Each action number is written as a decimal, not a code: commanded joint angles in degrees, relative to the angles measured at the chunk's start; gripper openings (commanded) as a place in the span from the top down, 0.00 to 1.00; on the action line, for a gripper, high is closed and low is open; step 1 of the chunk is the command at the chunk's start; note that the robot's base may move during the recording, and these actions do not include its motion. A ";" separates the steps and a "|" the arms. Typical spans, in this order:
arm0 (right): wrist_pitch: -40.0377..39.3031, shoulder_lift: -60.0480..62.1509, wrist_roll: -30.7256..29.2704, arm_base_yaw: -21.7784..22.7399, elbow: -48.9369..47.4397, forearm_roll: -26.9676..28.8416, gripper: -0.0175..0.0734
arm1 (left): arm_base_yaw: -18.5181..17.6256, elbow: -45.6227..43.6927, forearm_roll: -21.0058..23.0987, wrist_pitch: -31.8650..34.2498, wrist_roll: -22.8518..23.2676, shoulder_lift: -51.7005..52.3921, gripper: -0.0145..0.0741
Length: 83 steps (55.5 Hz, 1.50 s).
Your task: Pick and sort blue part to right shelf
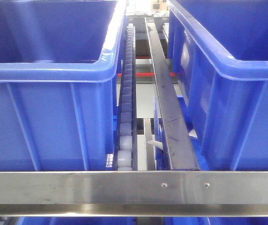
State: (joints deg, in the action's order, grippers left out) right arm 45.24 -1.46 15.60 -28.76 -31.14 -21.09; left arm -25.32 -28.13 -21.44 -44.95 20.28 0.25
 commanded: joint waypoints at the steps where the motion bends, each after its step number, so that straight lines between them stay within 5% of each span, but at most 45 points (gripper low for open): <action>1: -4.82 -1.09 -0.39 0.18 -1.32 -1.65 0.53 | -0.03 -1.61 -0.92 5.06 0.40 1.12 0.49; 39: -4.84 -1.09 -0.39 0.18 -1.32 -1.65 0.53 | -0.03 -2.94 -0.92 8.27 -0.12 -1.01 0.49; 66: -4.84 -1.09 -0.39 0.18 -1.32 -1.65 0.53 | -0.03 -31.64 1.56 8.17 -0.14 -46.83 0.49; 83: -4.84 -1.09 -0.39 0.18 -1.32 -1.65 0.53 | -0.03 -42.29 1.81 10.08 -0.01 -73.10 0.49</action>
State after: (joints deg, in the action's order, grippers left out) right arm 45.24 -1.46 15.49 -28.76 -31.14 -21.09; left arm -25.32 -66.40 -19.37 -39.30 20.08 -68.67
